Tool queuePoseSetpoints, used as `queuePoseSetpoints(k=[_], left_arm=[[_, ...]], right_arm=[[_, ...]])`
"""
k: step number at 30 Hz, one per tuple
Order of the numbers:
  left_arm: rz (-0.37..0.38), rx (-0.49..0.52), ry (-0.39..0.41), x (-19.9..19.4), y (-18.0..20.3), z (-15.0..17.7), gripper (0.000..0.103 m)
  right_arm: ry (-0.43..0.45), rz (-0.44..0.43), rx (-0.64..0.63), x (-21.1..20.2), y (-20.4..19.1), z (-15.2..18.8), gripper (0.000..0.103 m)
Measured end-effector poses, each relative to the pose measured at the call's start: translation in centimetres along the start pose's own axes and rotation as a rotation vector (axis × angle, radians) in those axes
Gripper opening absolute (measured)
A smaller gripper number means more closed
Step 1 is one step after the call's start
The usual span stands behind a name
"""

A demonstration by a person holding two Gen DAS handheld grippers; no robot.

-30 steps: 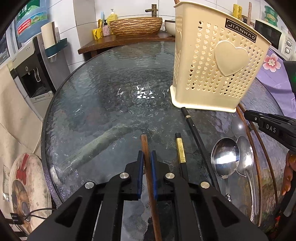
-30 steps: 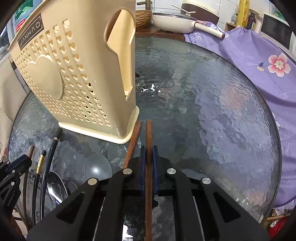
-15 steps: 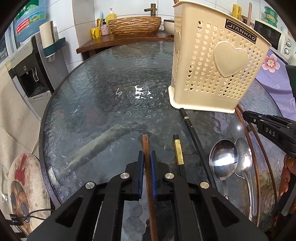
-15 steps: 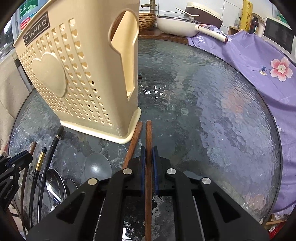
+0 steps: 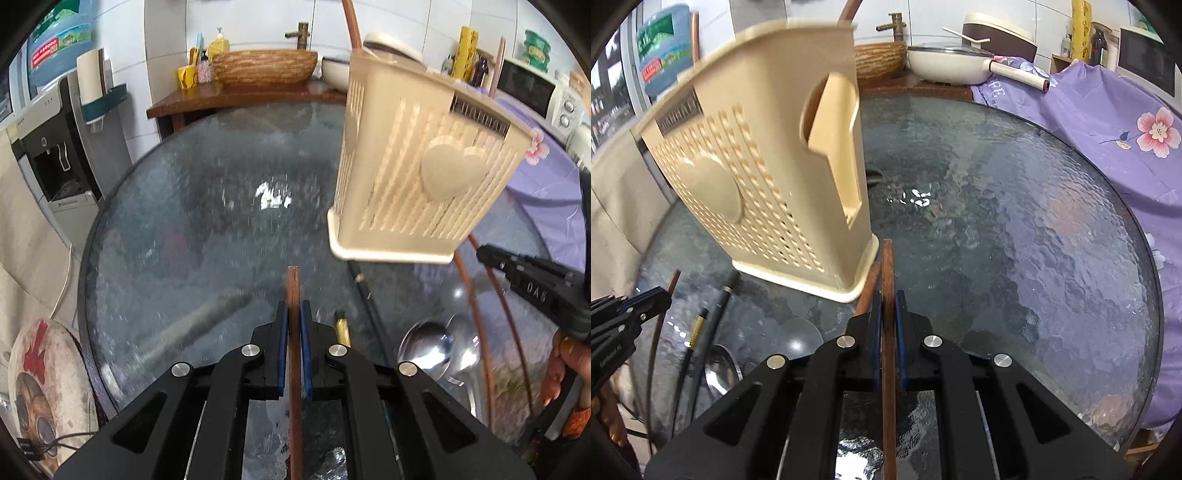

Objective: Organize utensils
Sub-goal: 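Lift both chopsticks and carry them above the cream holder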

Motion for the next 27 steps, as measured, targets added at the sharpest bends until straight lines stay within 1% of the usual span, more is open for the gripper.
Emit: queuePoseSetpoints(k=[7,13,20,23,27], left_arm=[[0.063,0.012,0.1,-3.3,0.5,-2.8,0.007],[0.117,0.017,0.166,-5.8,1.1,-4.4,0.007],[0.157,0.041,0.224,-8.4,2.3,-5.4,0.007],[0.178,0.048,0.238,-9.2,2.4,-5.5,0.007],[0.191,0.063,0.262,-10.4,2.7,-5.3,0.007]], right_arm=[[0.084,-0.105,0.059,-3.2,1.7,-1.5,0.008],[0.175,-0.168,0.086,-7.2,3.2,-3.1,0.008],[0.25,-0.221,0.079,-11.2,3.5,-4.0,0.007],[0.278,-0.224,0.061,-12.3,3.5,-4.2,0.007],[0.293,-0.242,0.035,-13.6,3.4,-4.1,0.007]])
Point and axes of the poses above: each gripper's, at about its wrist camera, not at the fingertips, and x roughly the way its jaws point, y to its right, z to its underside, the point moved 3 cm from there along x, roughly the way its jaws point, and after that the axes turned 11 degrees about z, right-handed, at the moved point
